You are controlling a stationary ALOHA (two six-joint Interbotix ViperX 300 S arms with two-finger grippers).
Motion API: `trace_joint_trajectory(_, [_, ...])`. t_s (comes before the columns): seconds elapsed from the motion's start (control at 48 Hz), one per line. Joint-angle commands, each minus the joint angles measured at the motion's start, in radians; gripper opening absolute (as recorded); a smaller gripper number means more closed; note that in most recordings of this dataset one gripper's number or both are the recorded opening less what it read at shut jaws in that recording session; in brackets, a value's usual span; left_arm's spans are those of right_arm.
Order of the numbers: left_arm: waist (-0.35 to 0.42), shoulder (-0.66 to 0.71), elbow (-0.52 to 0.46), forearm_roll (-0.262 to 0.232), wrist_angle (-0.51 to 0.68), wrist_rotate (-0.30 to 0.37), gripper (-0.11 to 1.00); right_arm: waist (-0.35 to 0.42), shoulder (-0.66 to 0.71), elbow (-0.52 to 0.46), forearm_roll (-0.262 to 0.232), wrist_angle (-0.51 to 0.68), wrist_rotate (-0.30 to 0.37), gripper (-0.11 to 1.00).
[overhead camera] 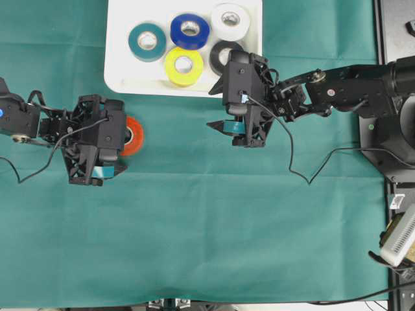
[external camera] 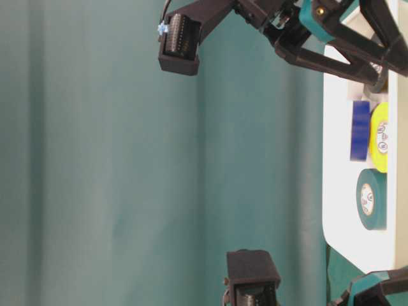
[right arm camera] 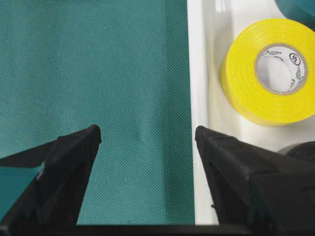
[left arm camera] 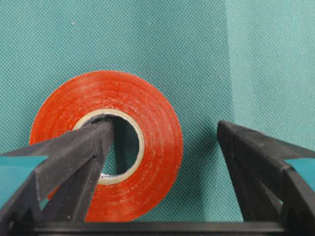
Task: Put the tape alternately from left to right into the white case.
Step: 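Move the left gripper down and grasp the red tape roll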
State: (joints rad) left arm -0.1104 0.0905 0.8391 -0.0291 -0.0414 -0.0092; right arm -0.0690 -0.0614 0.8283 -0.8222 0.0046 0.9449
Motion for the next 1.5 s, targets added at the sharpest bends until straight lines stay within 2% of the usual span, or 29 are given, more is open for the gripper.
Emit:
trace_joint_trajectory(0.0, [0.0, -0.014, -0.011, 0.002, -0.002, 0.0, 0.63, 0.002, -0.061, -0.008, -0.003, -0.002, 0.0, 0.85])
trace_joint_trajectory(0.063, [0.0, -0.014, -0.011, 0.003, -0.002, 0.003, 0.53, 0.002, -0.06, -0.008, -0.002, -0.003, 0.0, 0.85])
trace_joint_trajectory(0.229, [0.002, -0.015, -0.008, 0.003, -0.002, 0.005, 0.12, 0.002, -0.06, -0.008, -0.002, -0.003, 0.0, 0.85])
trace_joint_trajectory(0.334, [0.002, -0.018, -0.008, 0.003, -0.002, 0.005, -0.01, 0.002, -0.06, -0.008, -0.003, -0.002, 0.0, 0.85])
trace_joint_trajectory(0.709, [0.002, -0.078, -0.009, 0.002, -0.002, 0.003, -0.02, 0.002, -0.061, -0.011, -0.002, -0.003, 0.0, 0.85])
trace_joint_trajectory(1.188, [0.002, -0.253, 0.0, 0.003, 0.037, 0.009, -0.02, 0.002, -0.06, -0.012, -0.002, -0.002, 0.0, 0.85])
trace_joint_trajectory(1.48, [0.052, -0.267, 0.002, 0.005, 0.034, 0.014, -0.02, 0.002, -0.06, -0.011, -0.003, -0.003, 0.002, 0.85])
